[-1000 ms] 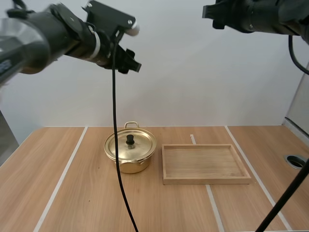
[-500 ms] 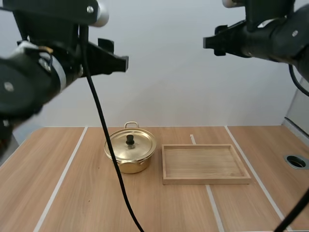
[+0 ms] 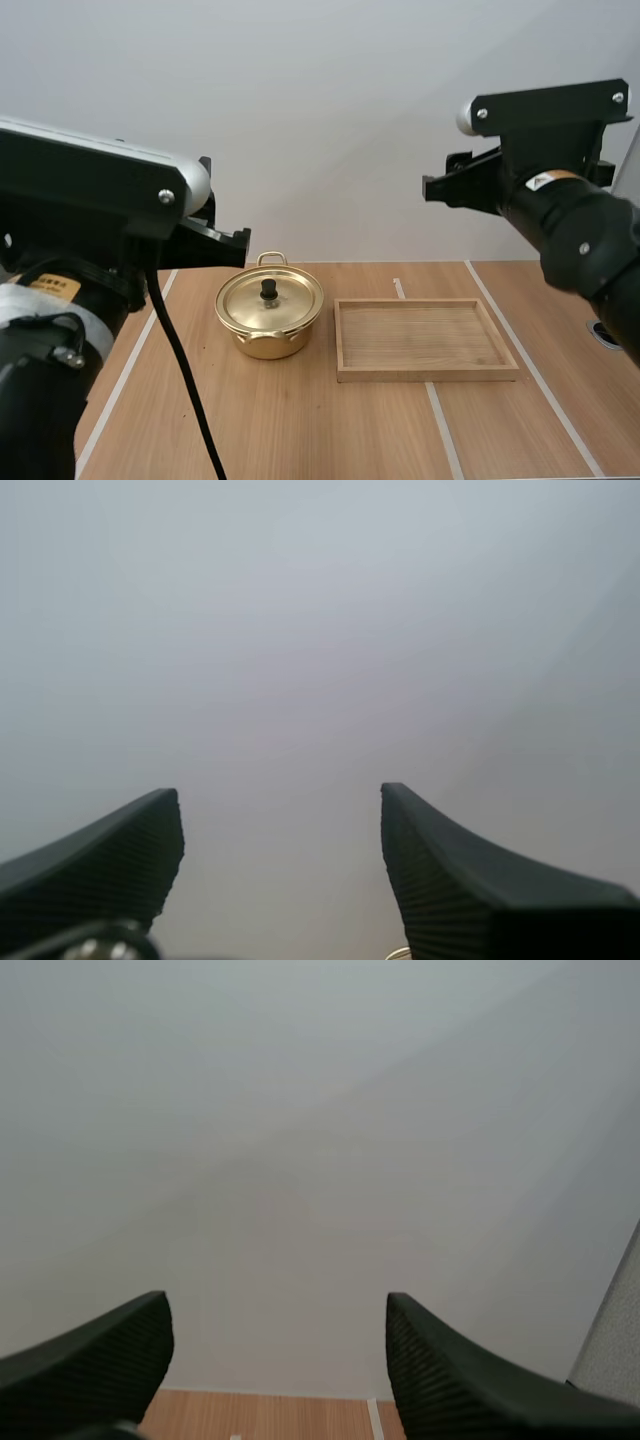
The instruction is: Open the pot, put the pineapple inside, and close it
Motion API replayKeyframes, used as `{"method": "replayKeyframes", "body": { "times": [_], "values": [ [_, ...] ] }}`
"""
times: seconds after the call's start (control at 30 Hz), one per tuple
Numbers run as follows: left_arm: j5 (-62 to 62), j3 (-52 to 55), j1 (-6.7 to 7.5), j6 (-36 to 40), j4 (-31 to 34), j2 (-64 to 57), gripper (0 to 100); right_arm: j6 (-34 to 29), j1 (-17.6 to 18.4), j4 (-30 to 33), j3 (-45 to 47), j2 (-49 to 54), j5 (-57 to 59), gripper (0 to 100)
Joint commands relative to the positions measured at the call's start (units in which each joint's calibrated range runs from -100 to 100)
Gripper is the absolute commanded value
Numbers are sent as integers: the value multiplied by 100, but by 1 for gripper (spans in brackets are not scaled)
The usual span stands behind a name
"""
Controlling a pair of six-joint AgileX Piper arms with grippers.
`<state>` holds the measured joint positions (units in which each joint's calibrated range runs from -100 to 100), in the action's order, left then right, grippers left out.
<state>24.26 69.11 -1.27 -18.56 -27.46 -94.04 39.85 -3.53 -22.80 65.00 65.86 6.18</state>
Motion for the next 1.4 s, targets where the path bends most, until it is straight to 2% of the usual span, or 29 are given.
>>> {"method": "replayKeyframes", "body": {
  "times": [0.0, 0.13, 0.23, 0.3, 0.43, 0.6, 0.77, 0.87, 0.97, 1.07, 1.27, 1.37],
  "values": [
    [206, 31, -12, 58, -10, -299, 92, 198, 49, 91, 633, 419, -618, 100],
    [-283, 0, -12, 47, 240, -527, 92, 337, 63, 91, 1534, 1005, -1025, 100],
    [-120, 113, -12, 220, 251, -580, 92, 337, 63, 39, 1862, 1730, -952, 100],
    [-46, 328, -12, 270, 251, -580, 92, 303, 63, -212, 1874, 2303, -670, 100],
    [18, 988, 139, 270, 354, -596, 92, 224, 63, -834, 1859, 3131, -42, 100],
    [319, 1730, 250, 623, 378, -596, 92, 224, 63, -1384, 1924, 3343, 1355, 100],
    [-1826, 2363, 266, 667, 422, -596, 92, 260, 63, -1094, 2410, 3343, 1163, 100],
    [-3184, 2794, 266, 694, 327, -596, 92, 337, 63, -563, 2729, 3343, 1331, 100],
    [-3848, 3089, 259, 694, 70, -596, 92, 337, 63, -299, 2987, 3343, 1310, 100],
    [-3376, 3089, 234, 535, -330, -596, 92, 337, 63, -299, 3109, 3343, 1310, 100],
    [-1612, 3089, 234, 390, -335, -596, 92, 285, 63, -299, 3121, 3369, 1508, 100],
    [-1343, 3089, 234, 610, -335, -596, 92, 128, 63, -299, 3121, 3384, 1961, 100]
  ]
}}
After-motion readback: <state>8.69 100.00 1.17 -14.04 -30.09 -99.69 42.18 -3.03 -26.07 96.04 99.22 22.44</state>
